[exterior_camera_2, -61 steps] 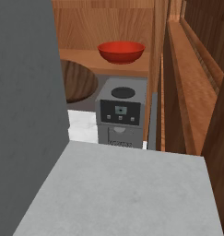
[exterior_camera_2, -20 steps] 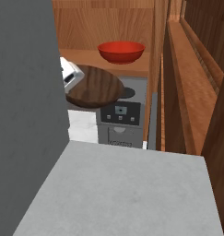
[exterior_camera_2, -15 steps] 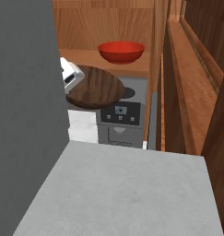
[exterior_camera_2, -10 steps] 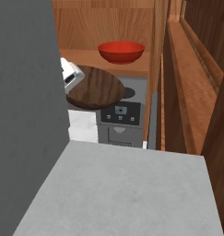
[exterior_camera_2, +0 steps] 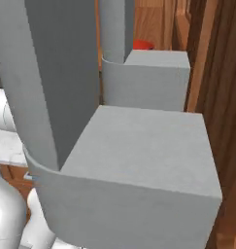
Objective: Move the bowls from the cabinet to the plates on the dining table.
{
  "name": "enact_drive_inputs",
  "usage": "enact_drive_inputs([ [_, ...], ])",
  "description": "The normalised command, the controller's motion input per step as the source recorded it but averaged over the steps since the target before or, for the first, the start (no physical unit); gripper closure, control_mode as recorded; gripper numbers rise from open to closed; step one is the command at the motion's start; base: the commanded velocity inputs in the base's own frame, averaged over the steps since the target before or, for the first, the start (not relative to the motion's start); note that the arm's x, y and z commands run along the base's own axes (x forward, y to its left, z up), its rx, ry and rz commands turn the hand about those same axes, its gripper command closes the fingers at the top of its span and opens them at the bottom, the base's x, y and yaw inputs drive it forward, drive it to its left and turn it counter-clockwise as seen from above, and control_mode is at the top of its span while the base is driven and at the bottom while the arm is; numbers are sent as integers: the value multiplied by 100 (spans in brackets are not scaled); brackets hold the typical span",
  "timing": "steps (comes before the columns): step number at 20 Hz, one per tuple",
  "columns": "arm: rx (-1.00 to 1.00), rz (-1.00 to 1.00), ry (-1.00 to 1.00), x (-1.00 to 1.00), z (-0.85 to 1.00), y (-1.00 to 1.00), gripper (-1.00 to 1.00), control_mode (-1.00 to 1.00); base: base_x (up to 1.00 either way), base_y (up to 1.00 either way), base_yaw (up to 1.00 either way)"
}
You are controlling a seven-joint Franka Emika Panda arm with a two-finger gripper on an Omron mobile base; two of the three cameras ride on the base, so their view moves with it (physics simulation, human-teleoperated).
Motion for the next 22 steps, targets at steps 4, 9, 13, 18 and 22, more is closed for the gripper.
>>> enact_drive_inputs([
  [4, 0, 0, 0, 0, 0, 0, 100, 100, -67, 3, 0],
  [9, 0, 0, 0, 0, 0, 0, 100, 100, -64, 2, 0],
  [13, 0, 0, 0, 0, 0, 0, 100, 100, -52, 18, 9],
  [18, 0, 0, 0, 0, 0, 0, 100, 100, -46, 44, 21],
  [22, 0, 0, 0, 0, 0, 0, 100, 100, -36, 50, 29],
])
